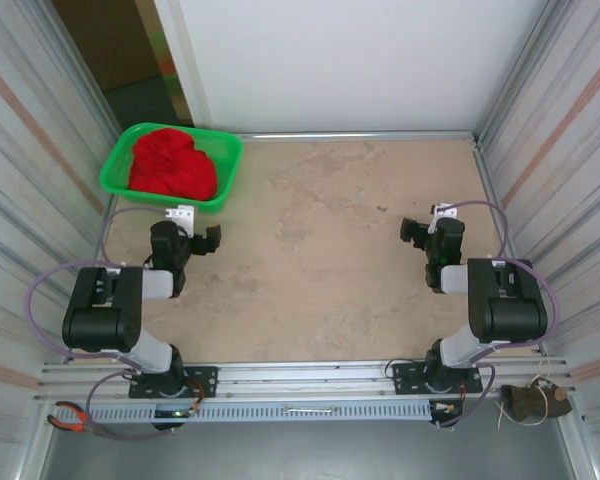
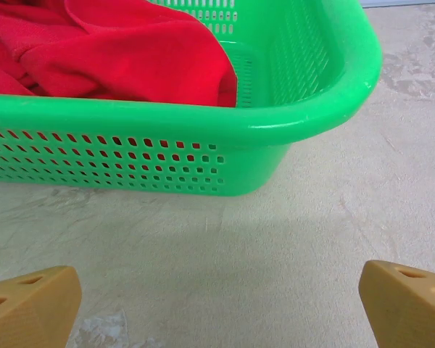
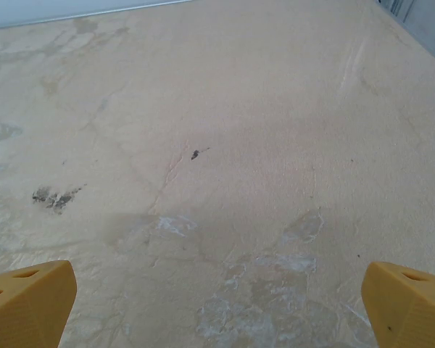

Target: Fold the inside-out t-shirt

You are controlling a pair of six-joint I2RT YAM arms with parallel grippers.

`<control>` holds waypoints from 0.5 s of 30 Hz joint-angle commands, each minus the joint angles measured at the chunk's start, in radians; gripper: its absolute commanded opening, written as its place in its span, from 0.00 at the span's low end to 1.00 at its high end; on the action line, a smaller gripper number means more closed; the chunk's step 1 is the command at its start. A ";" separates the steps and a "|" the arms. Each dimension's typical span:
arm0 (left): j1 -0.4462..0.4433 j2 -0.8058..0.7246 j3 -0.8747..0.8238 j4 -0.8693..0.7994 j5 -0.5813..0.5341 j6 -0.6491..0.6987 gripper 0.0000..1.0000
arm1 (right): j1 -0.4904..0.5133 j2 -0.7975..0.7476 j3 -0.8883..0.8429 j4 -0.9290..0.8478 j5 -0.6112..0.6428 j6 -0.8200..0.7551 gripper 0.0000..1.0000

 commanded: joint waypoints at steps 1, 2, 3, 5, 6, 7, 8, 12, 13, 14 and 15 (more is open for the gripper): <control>0.002 -0.015 0.003 0.001 -0.006 0.020 0.99 | 0.006 -0.010 -0.013 0.032 0.021 -0.005 0.99; 0.002 -0.015 0.003 0.001 -0.005 0.020 0.99 | 0.006 -0.011 -0.013 0.032 0.021 -0.005 0.99; 0.002 -0.015 0.003 0.001 -0.006 0.020 0.99 | 0.006 -0.010 -0.013 0.031 0.021 -0.005 0.99; 0.002 -0.015 0.003 0.001 -0.005 0.020 0.99 | 0.006 -0.011 -0.013 0.032 0.021 -0.005 0.99; 0.002 -0.015 0.003 0.001 -0.005 0.020 0.99 | 0.006 -0.010 -0.013 0.032 0.021 -0.005 0.99; 0.002 -0.015 0.003 0.001 -0.005 0.020 0.99 | 0.006 -0.010 -0.014 0.032 0.021 -0.005 0.99; 0.002 -0.015 0.003 0.001 -0.005 0.020 0.99 | 0.006 -0.011 -0.012 0.032 0.021 -0.005 0.99; 0.003 -0.015 0.003 0.000 -0.004 0.019 0.99 | 0.006 -0.011 -0.013 0.031 0.020 -0.005 0.99; 0.010 -0.013 0.007 -0.002 0.003 0.013 0.99 | 0.005 -0.011 -0.013 0.033 0.017 -0.004 0.99; 0.026 -0.012 0.007 -0.003 0.033 0.001 0.99 | 0.005 -0.011 -0.014 0.031 0.016 -0.004 0.99; 0.031 -0.014 0.006 -0.003 0.040 -0.002 0.99 | 0.003 -0.011 -0.011 0.029 0.012 -0.004 0.99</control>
